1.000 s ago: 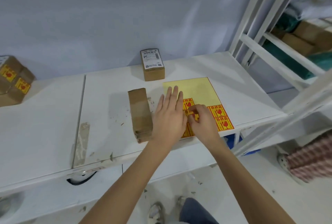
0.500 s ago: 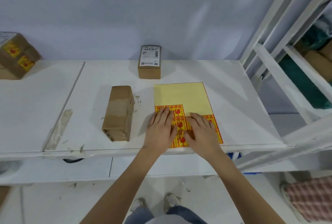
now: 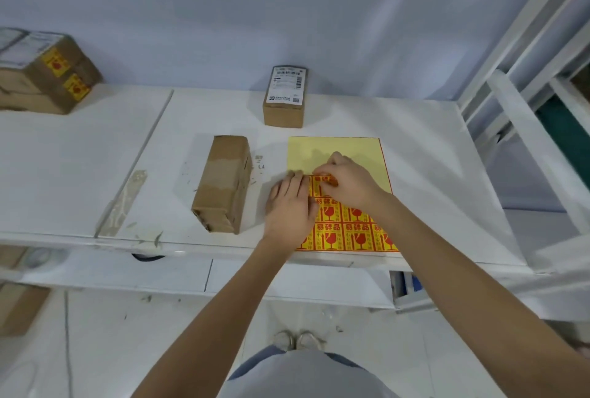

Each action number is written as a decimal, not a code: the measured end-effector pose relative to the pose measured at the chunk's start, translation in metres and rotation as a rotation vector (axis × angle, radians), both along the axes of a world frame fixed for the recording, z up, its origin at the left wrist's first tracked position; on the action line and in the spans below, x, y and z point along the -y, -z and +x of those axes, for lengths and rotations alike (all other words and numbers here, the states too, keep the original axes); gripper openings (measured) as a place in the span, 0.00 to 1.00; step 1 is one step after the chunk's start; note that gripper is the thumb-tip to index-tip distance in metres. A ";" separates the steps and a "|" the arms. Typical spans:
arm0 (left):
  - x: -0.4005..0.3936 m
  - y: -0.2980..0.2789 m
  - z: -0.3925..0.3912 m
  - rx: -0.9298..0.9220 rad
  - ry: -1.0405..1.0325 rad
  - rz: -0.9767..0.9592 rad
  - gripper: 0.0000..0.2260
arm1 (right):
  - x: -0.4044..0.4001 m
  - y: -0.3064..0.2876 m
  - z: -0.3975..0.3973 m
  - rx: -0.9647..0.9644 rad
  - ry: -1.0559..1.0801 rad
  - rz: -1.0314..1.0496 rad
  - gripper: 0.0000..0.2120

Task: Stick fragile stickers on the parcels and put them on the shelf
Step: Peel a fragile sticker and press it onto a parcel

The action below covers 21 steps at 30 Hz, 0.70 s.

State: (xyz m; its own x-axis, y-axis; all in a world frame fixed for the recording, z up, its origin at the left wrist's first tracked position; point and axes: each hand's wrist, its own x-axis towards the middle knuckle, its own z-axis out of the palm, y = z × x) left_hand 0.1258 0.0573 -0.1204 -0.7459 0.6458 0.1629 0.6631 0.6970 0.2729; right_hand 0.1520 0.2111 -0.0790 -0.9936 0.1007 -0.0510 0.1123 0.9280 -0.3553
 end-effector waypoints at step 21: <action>-0.002 0.003 -0.002 -0.088 -0.026 0.036 0.21 | -0.014 0.009 -0.012 0.038 0.014 -0.195 0.07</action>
State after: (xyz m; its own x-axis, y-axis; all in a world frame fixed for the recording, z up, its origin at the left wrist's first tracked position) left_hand 0.1239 0.0592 -0.1230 -0.7440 0.6191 0.2514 0.6676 0.7051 0.2391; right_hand 0.1404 0.2256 -0.0882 -0.9892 0.0989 -0.1081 0.1412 0.8400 -0.5238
